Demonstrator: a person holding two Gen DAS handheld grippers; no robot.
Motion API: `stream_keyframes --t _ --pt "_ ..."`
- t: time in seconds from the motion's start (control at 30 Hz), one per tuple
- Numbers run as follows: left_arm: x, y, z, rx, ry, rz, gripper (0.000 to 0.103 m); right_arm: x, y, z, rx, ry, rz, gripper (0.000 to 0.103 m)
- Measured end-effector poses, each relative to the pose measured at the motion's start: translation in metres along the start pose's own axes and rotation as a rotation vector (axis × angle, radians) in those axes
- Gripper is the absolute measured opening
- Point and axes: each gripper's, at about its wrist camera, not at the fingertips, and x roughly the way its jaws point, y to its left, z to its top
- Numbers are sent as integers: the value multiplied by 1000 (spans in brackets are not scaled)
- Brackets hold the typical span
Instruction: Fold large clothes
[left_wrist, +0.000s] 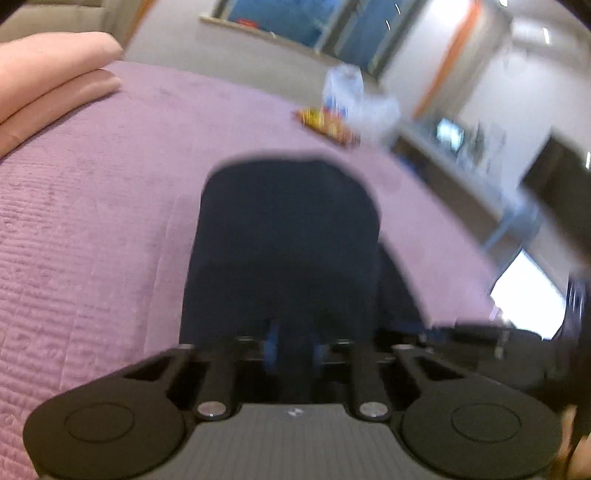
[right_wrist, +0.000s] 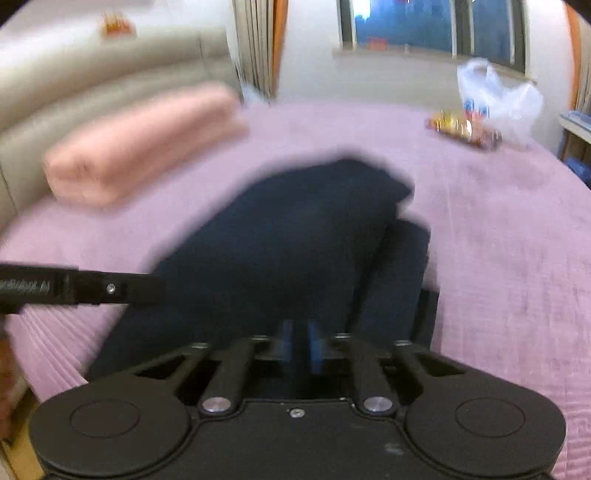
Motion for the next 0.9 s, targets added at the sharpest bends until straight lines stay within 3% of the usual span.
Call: stream_keyframes --t 0.07,0.13,0.23,0.33,0.43,0.53,0.6,0.63,0.7,0.77,0.83,0.9 --pt "-9 4 -13 23 -11 -8 10 3 -4 -16 -13 46 -21 0" --pt "-21 12 -21 -6 -9 -48 10 -5 -8 -29 -33 62 -28 0" --pt "-31 9 -27 39 -12 -56 10 -21 -16 -32 -40 84 -17 0" --pt "-34 -1 -32 101 -14 -29 11 -33 -22 -9 -47 -13 -18 4" --pt "-28 -11 -34 141 -16 -11 11 -28 -23 36 -49 -149 -22 7" --pt "-23 -15 -33 135 -17 -23 15 9 -34 79 27 -270 74 7" --pt "-21 -17 -34 141 -16 -20 19 48 -44 92 62 -259 109 7" --pt "-21 -18 -34 147 -16 -21 20 72 -48 95 69 -204 105 5" --pt "-23 -21 -33 158 -14 -30 21 95 -56 91 86 -151 62 0" --pt "-22 -22 -33 166 -9 -31 22 89 -65 87 114 -170 -13 0" --pt "-22 -24 -34 174 -10 -18 23 81 -71 87 135 -152 -114 0" --pt "-23 -25 -34 175 -11 -4 24 69 -77 83 149 -119 -161 1"
